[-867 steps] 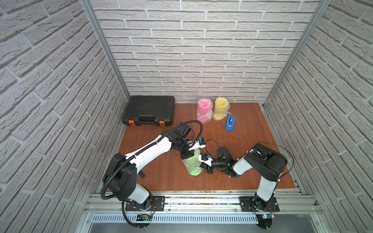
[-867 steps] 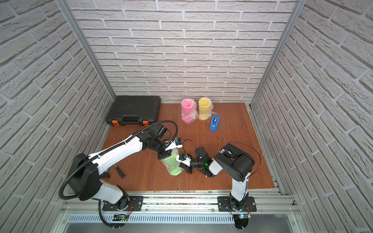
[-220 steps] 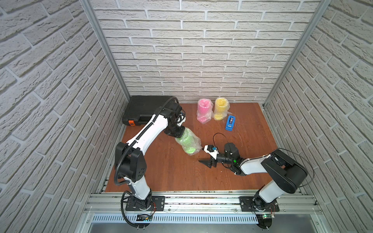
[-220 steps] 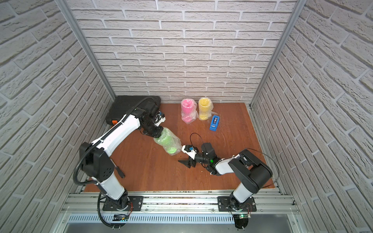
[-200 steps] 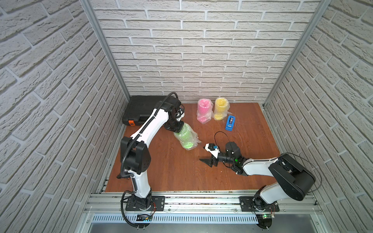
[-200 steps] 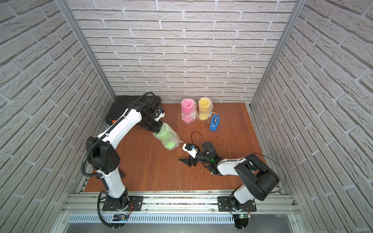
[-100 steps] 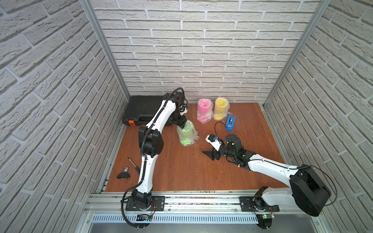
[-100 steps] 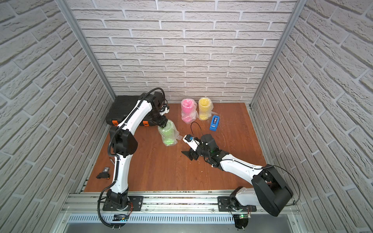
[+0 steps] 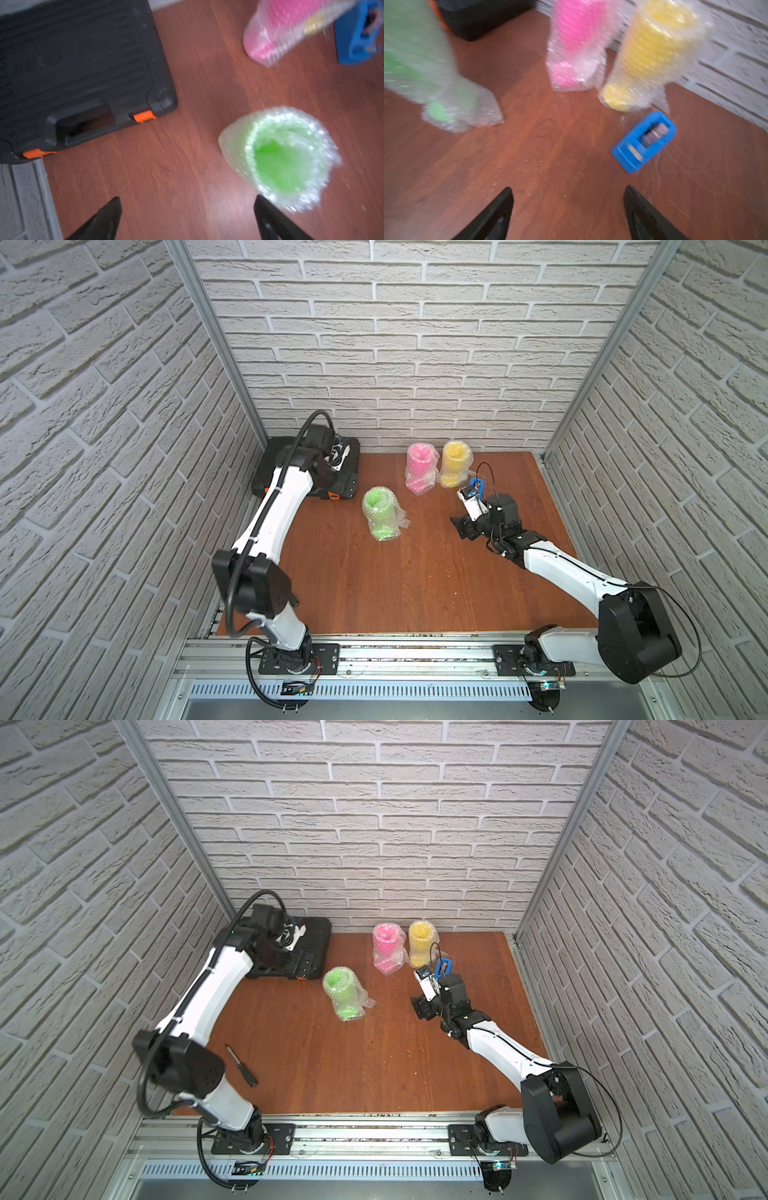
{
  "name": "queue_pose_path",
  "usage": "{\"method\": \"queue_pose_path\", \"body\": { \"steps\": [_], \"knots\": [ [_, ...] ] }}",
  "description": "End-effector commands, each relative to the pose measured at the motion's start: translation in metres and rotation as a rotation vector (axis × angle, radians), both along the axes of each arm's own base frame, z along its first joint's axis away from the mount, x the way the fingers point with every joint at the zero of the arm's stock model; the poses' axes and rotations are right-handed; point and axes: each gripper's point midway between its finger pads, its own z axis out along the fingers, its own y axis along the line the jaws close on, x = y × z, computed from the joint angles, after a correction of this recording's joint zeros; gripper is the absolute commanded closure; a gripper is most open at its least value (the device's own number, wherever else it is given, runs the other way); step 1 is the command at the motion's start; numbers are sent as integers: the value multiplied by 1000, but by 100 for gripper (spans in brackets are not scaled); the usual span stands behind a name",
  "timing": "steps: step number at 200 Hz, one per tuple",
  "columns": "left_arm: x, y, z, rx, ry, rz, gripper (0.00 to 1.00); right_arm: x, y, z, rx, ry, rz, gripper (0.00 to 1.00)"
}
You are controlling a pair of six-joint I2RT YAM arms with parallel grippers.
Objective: Wrap wine glasses in bubble wrap
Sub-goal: Reset both arms
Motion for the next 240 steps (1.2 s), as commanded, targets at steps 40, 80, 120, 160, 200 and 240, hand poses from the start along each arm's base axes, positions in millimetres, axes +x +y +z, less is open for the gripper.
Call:
{"method": "queue_pose_path", "body": {
  "steps": [40, 80, 120, 160, 200, 240],
  "knots": [
    [-23, 77, -107, -2, -356, 326, 2, 28, -82, -42, -81, -78, -384, 0],
    [-18, 84, -125, -27, -501, 257, 2, 15, -97, -36, 22, -169, -426, 0],
    [-1, 61, -114, -47, -624, 75, 2, 6, -96, -44, 122, -254, -358, 0],
    [9, 72, -123, -95, -624, 87, 2, 7, -97, -44, 125, -219, -363, 0],
    [8, 84, -135, -155, -667, 127, 2, 6, -98, -45, 129, -212, -364, 0],
    [7, 86, -135, -129, -666, 148, 2, 7, -97, -46, 139, -231, -354, 0]
  ]
}}
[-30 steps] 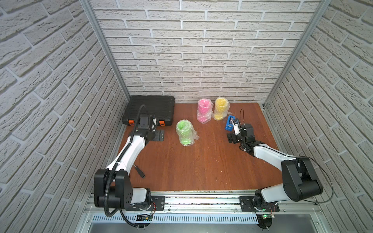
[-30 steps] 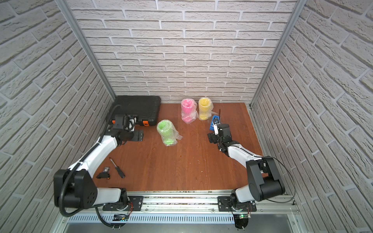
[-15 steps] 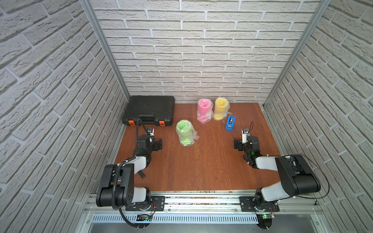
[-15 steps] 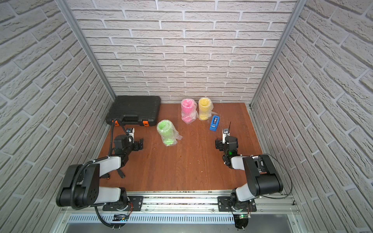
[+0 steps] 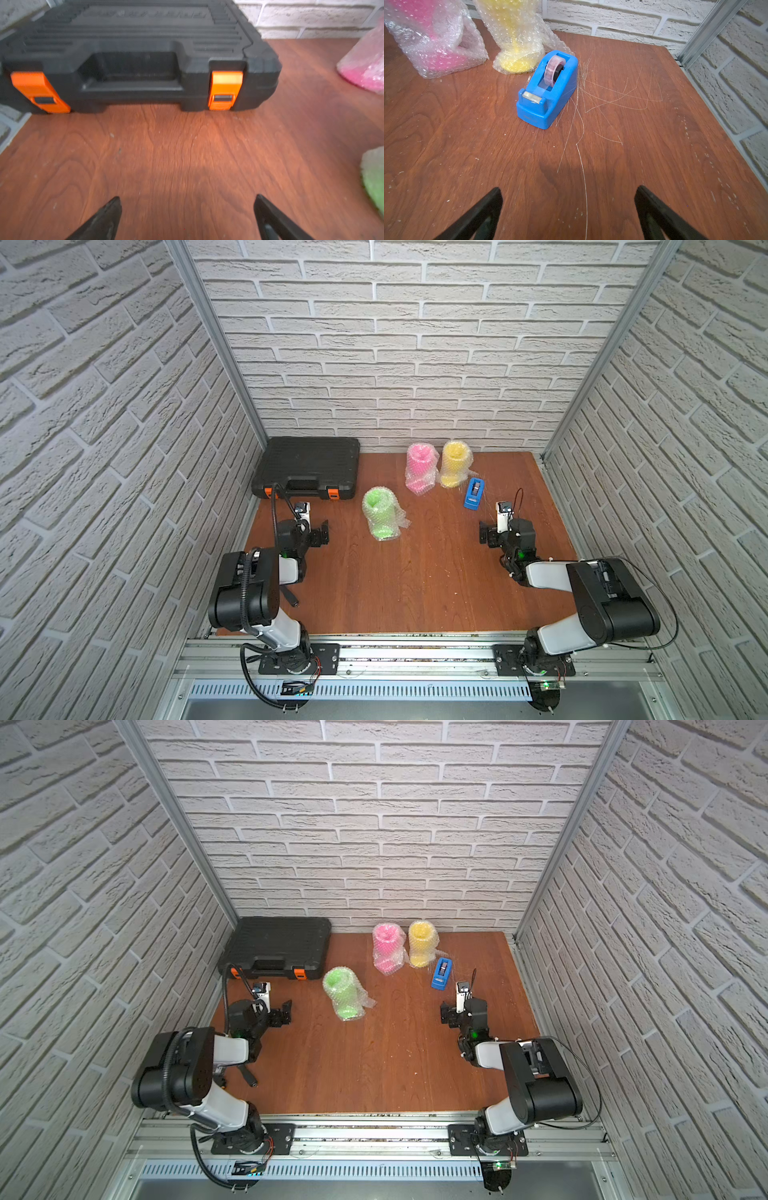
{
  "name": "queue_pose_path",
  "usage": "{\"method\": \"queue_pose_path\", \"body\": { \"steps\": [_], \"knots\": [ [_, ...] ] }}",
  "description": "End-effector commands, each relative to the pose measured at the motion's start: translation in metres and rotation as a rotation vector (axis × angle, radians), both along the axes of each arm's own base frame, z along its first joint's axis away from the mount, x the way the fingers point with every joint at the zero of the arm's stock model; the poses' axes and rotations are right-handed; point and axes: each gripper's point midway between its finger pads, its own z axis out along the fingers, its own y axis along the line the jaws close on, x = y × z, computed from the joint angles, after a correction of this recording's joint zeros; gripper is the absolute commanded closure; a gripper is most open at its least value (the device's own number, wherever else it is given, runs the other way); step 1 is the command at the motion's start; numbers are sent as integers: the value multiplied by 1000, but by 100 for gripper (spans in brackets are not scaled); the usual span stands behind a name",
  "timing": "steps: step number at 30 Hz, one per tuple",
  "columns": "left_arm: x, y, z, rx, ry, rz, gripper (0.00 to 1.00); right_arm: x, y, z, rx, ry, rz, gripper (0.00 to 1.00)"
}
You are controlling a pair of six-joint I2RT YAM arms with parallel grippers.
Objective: Wrap wine glasses in bubble wrap
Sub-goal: Reset both arms
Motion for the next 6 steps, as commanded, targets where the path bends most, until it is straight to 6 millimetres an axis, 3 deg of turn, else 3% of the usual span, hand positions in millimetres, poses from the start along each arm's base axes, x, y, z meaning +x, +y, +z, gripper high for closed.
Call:
{"method": "queue_pose_path", "body": {
  "steps": [1, 6],
  "knots": [
    [5, -2, 22, 3, -103, -3, 2, 10, 1, 21, 27, -97, 3, 0],
    [7, -3, 23, 2, -104, -6, 2, 6, 1, 24, 24, -98, 7, 0]
  ]
}}
